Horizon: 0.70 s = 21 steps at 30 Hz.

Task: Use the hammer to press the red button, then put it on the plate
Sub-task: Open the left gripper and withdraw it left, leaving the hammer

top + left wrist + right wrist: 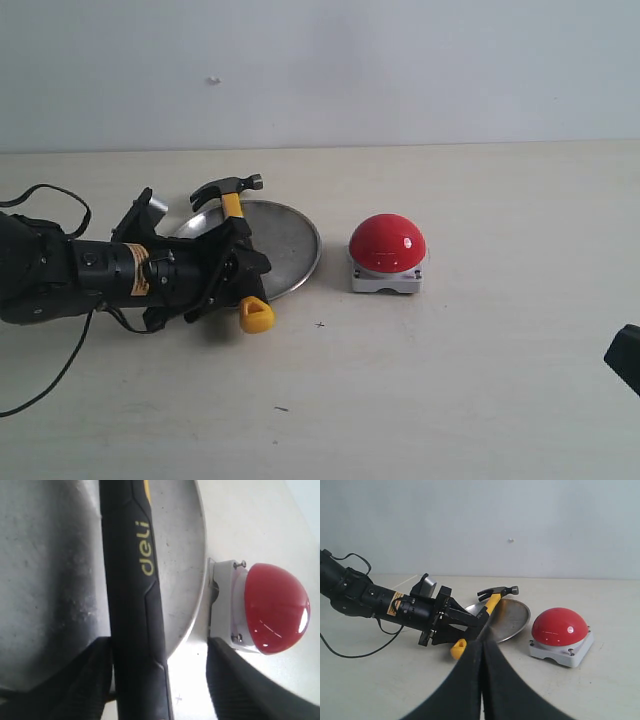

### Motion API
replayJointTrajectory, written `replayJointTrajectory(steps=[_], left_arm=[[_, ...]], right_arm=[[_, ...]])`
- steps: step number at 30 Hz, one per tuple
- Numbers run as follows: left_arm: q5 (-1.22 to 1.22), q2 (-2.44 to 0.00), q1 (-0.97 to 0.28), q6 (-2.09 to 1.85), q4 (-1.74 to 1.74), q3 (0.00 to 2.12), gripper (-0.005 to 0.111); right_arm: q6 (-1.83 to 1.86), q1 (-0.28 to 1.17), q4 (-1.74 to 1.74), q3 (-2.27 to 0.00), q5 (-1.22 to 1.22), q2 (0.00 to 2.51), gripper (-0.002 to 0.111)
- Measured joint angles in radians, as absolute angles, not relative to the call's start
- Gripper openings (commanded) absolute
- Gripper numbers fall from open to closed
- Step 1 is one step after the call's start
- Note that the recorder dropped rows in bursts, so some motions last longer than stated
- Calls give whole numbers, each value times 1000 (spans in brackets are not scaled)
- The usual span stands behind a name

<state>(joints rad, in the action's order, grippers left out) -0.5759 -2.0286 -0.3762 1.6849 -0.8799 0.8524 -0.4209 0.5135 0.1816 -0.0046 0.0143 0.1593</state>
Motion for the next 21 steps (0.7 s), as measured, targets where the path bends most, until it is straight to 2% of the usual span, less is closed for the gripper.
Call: replayJointTrajectory(steps=[11,15,17,18,19,20,21], left_arm=[[-584,-1975,-313,1783,-1036,852,55],[-586,-1914,-286,1858,-1130,852,50],[-587,-1865,-272,1928,-1222,852,38],[-587,-1848,-269,1952,-1257,852,26],[-590,-1830,-263,1973,-1294,852,10],[-590,-1792,-256,2006,-1367,852,-1],[-590,-1767,-254,2017,-1401,851,1]], right_arm=[[-421,513,182,-5,14,159,0],[-421,513,182,-5,14,159,0],[-421,513,182,-5,14,159,0],[-421,513,182,-5,14,159,0],[-421,513,182,-5,14,159,0],[-421,513,182,-5,14,159,0],[-421,513,182,-5,14,159,0]])
